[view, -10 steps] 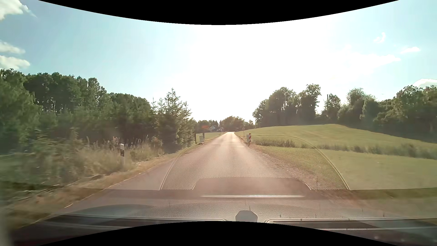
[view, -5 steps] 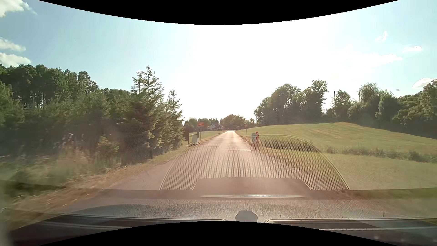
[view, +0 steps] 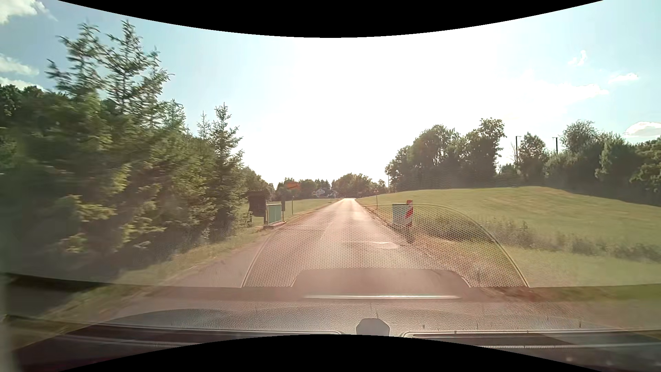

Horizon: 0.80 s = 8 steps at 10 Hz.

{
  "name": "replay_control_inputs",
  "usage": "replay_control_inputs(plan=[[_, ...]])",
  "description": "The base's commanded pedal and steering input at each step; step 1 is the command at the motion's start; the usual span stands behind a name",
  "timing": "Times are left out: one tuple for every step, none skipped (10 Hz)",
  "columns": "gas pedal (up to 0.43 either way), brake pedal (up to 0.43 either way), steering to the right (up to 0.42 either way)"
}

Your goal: Follow the waypoints while adhering to traffic rules and regulations

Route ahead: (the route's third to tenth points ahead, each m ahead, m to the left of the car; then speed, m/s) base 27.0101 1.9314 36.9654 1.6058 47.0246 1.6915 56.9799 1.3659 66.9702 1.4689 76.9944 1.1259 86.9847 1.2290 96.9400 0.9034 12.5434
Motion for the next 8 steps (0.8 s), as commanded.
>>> replay_control_inputs(plan=[[0.087,0.006,-0.005],[0.087,0.006,-0.004],[0.087,0.006,-0.004],[0.087,0.006,-0.003],[0.087,0.006,-0.001],[0.087,0.006,-0.001],[0.087,0.006,-0.001],[0.087,0.006,-0.001]])
